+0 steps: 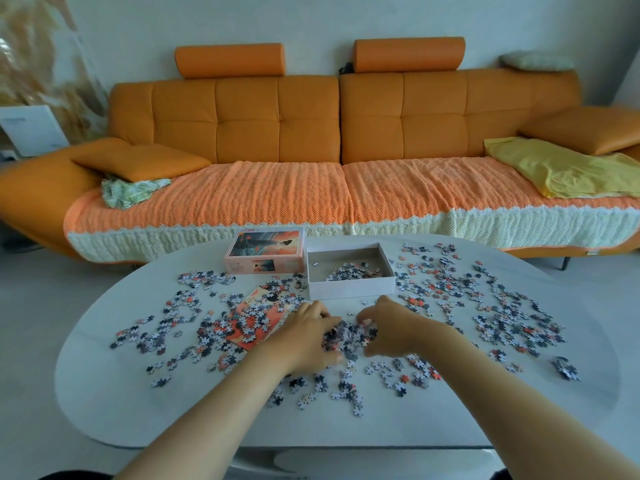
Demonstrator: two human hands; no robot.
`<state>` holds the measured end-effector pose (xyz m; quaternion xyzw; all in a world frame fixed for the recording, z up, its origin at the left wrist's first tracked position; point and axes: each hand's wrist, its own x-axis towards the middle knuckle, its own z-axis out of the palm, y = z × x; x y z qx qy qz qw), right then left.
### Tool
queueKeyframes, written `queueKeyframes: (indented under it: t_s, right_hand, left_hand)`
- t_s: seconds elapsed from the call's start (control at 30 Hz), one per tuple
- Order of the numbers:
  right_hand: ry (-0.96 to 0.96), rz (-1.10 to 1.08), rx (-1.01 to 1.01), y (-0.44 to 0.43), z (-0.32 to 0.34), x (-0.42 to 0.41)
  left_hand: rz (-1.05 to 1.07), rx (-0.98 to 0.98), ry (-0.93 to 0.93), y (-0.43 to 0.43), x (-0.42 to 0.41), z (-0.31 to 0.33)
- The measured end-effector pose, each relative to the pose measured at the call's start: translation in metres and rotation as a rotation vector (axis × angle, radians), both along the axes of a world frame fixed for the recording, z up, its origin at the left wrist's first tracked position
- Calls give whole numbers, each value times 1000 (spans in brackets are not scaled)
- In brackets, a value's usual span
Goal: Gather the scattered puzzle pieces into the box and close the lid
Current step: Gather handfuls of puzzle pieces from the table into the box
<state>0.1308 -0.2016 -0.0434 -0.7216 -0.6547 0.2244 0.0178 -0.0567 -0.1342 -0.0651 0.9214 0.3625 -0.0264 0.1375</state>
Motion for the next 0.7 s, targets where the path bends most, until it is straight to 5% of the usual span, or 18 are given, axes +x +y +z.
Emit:
queueKeyframes:
  t_s: [0.27,0.7]
  right_hand:
    - [-36,-19,-36,8,0,-5]
    - [11,-25,137,26,0,-22]
  left_hand:
    - [34,-33,41,12,-9,3]
    - [78,-11,-267,17,8,-1]
